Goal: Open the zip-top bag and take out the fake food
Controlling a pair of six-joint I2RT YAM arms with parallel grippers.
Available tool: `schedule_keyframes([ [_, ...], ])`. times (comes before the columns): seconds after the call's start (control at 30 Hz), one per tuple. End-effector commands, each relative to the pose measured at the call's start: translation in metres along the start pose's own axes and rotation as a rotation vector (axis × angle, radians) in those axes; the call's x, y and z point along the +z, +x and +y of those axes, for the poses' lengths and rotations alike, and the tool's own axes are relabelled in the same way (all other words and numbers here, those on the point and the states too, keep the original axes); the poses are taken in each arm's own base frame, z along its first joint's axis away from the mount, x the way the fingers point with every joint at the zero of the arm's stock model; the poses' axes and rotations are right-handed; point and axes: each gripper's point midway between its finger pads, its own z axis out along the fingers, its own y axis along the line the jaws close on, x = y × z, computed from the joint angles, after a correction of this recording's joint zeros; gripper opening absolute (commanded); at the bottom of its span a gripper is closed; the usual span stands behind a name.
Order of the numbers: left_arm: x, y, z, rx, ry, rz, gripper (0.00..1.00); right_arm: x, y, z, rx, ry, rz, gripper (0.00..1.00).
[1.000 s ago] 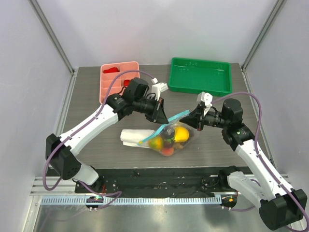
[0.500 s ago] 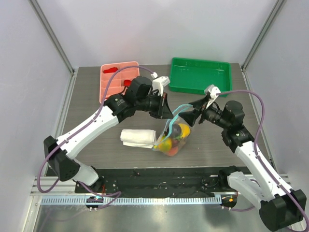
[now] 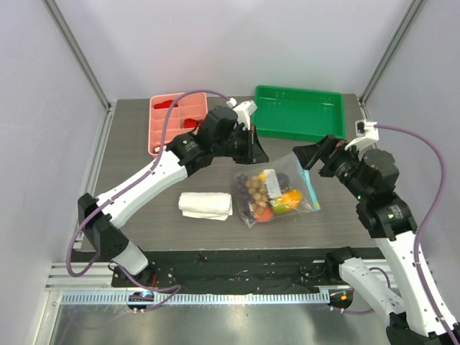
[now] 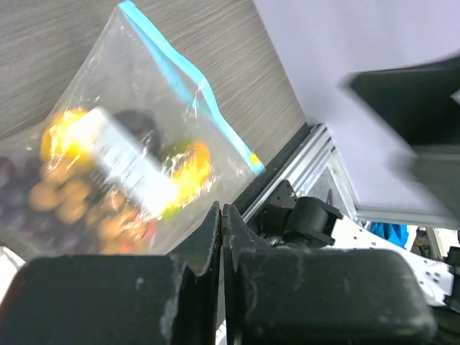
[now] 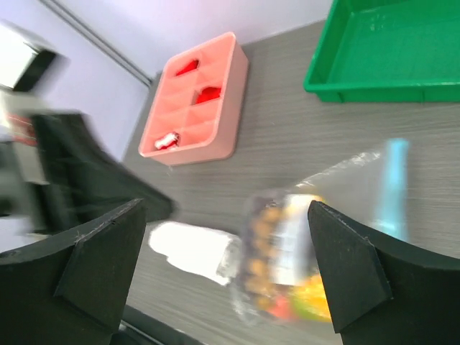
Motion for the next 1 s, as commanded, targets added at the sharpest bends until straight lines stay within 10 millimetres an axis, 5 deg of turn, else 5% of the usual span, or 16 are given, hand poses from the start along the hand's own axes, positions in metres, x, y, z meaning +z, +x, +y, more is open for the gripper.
schedule_keyframes([
  [0.0, 0.016, -0.003, -0.001, -0.009, 0.018, -0.014, 0.0, -0.013, -0.001, -0.02, 0.126, 0.233, 0.104, 1.0],
  [0.07, 0.022, 0.005, -0.001, -0.006, 0.027, 0.037, 0.0, -0.023, -0.003, -0.075, 0.18, 0.551, 0.028, 1.0],
  [0.1, 0.021, 0.001, -0.005, 0.01, 0.035, 0.039, 0.0, -0.028, 0.019, -0.092, 0.259, 0.647, 0.066, 1.0],
  [0.23, 0.026, 0.016, 0.007, -0.006, -0.01, 0.124, 0.0, 0.0, 0.071, -0.11, 0.365, 0.653, 0.245, 1.0],
  [0.3, 0.022, 0.019, 0.004, -0.009, -0.002, 0.131, 0.02, 0.012, 0.09, -0.135, 0.41, 0.71, 0.366, 1.0],
  [0.43, 0.016, 0.036, 0.014, -0.029, -0.011, 0.148, 0.03, 0.01, 0.086, -0.203, 0.238, 0.924, 0.336, 1.0],
  [0.5, 0.012, 0.04, 0.012, -0.04, 0.009, 0.153, 0.04, 0.003, 0.084, -0.238, 0.312, 1.016, 0.289, 1.0],
  [0.57, 0.01, 0.053, 0.015, -0.065, 0.012, 0.184, 0.04, 0.024, 0.094, -0.243, 0.442, 0.956, 0.286, 1.0],
  [0.67, 0.001, 0.058, 0.015, -0.055, 0.026, 0.186, 0.04, 0.041, 0.12, -0.243, 0.683, 0.876, 0.321, 0.84],
  [0.8, -0.007, 0.056, 0.017, -0.016, 0.008, 0.175, 0.04, 0.037, 0.131, -0.246, 0.786, 0.903, 0.326, 0.71],
  [0.9, -0.003, 0.056, 0.014, -0.02, 0.021, 0.191, 0.04, 0.036, 0.14, -0.25, 0.794, 0.908, 0.353, 0.35],
  [0.97, 0.001, 0.058, 0.013, -0.025, 0.032, 0.212, 0.05, 0.044, 0.146, -0.249, 0.76, 0.844, 0.404, 0.33],
])
